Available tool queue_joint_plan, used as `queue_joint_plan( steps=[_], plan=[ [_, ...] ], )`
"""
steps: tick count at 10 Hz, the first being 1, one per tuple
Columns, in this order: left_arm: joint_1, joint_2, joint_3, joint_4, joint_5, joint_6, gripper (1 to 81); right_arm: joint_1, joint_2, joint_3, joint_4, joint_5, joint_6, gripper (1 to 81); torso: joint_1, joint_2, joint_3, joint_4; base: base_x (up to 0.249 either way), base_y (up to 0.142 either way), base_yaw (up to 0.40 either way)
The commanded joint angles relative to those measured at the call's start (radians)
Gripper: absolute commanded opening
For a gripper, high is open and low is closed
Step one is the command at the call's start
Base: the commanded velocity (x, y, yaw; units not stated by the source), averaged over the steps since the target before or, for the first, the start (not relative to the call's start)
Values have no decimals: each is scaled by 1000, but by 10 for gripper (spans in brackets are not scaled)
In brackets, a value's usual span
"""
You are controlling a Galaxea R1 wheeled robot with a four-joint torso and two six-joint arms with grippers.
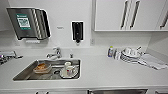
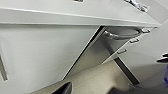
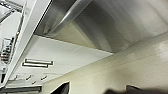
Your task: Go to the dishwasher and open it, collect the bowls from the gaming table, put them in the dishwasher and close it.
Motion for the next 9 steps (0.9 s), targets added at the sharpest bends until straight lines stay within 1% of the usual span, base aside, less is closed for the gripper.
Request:
queue_joint_plan(
  steps=[1, 2, 4, 5, 7, 8, 9],
  plan=[
    [-128, -47, 73, -1, 37, 2, 811, 99, -56, 44, 11, -22, 28, 811, 63, -98, 0, 0, 0, 0, 0],
    [-146, -41, 90, -3, 66, 2, 811, 102, -59, 41, 11, -26, 47, 811, 83, -130, 0, 0, 0, 0, 0],
    [-150, -24, 93, -3, 68, 2, 811, 102, -68, 35, 13, -29, 57, 811, 132, -208, 0, 0, 0, 0, 0],
    [-150, -16, 92, -1, 68, 2, 811, 102, -70, 36, 13, -30, 68, 811, 90, -146, 0, 0, 0, 0, 0],
    [-150, -7, 89, -1, 68, 3, 811, 116, -57, 27, 13, -32, 99, 811, 119, -195, 0, 0, 0, 0, 0],
    [-150, -1, 87, -1, 68, 3, 811, 148, -48, 26, 12, -35, 126, 811, 125, -204, 0, 0, 0, 0, 0],
    [-150, 7, 82, -1, 68, 3, 811, 177, -33, 18, 8, -83, 162, 811, 126, -206, 0, 0, 0, 0, 0]
  ],
)
